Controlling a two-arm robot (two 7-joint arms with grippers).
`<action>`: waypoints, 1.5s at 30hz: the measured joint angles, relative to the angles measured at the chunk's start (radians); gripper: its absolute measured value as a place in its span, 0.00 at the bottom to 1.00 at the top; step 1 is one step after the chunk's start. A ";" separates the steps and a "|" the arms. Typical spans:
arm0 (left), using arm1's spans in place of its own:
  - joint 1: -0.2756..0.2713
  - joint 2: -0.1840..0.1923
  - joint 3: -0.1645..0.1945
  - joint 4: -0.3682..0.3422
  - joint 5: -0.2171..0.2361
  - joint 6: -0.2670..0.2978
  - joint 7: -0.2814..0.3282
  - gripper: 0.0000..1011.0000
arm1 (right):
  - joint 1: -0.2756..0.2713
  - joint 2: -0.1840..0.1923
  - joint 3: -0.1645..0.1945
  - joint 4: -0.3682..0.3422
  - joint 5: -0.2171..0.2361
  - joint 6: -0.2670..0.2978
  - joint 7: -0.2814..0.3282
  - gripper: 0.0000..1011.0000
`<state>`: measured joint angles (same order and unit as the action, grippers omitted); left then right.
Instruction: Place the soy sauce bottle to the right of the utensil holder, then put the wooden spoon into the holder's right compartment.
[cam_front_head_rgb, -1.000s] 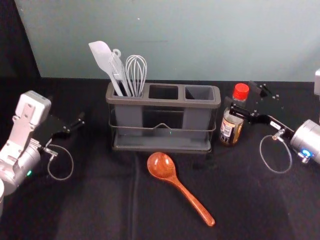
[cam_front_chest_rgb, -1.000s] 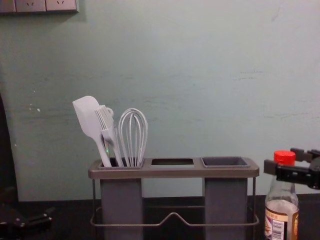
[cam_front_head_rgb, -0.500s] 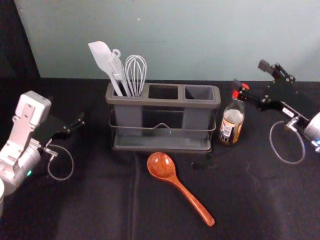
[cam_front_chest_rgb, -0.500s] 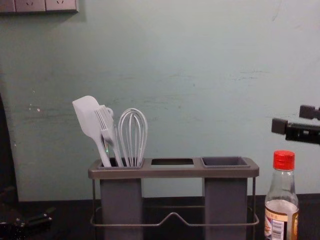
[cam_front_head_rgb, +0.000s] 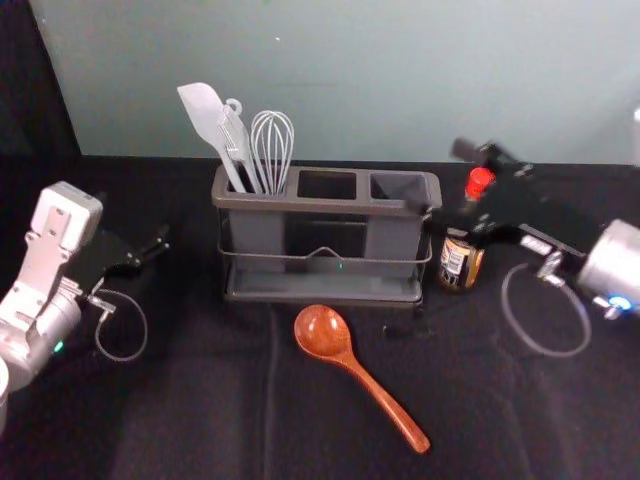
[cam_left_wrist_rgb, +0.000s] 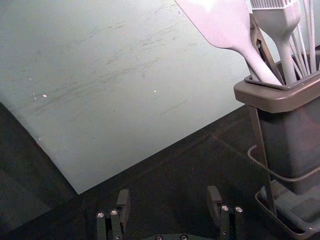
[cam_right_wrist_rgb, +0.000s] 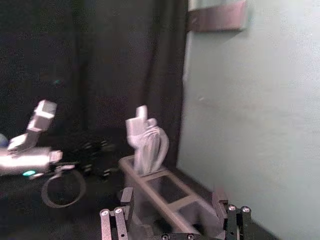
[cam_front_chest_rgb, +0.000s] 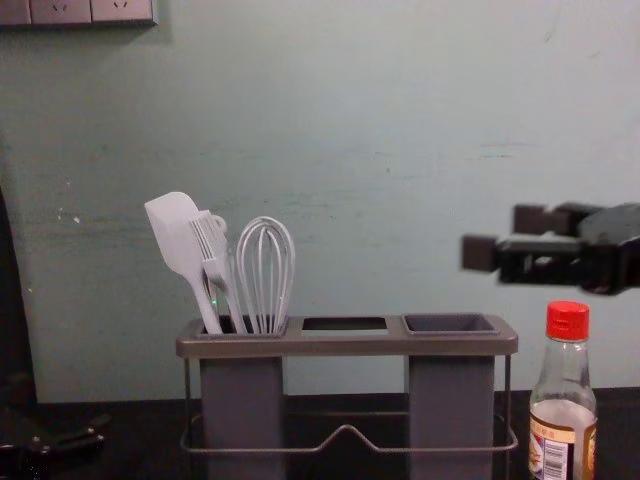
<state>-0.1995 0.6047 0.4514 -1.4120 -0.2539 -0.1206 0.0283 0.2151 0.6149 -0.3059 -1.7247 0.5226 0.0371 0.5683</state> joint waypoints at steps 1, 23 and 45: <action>0.000 0.000 0.000 0.000 0.000 0.000 0.000 0.99 | 0.003 0.001 -0.010 -0.007 -0.001 0.013 0.000 0.99; 0.000 0.000 0.000 0.000 0.000 0.000 0.000 0.99 | 0.192 -0.080 -0.296 -0.026 -0.038 0.712 -0.180 0.99; 0.000 0.000 0.000 0.000 0.000 0.000 0.000 0.99 | 0.257 -0.184 -0.369 0.111 -0.132 0.799 -0.185 0.99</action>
<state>-0.1995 0.6047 0.4514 -1.4120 -0.2539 -0.1206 0.0283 0.4717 0.4310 -0.6748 -1.6139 0.3907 0.8358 0.3836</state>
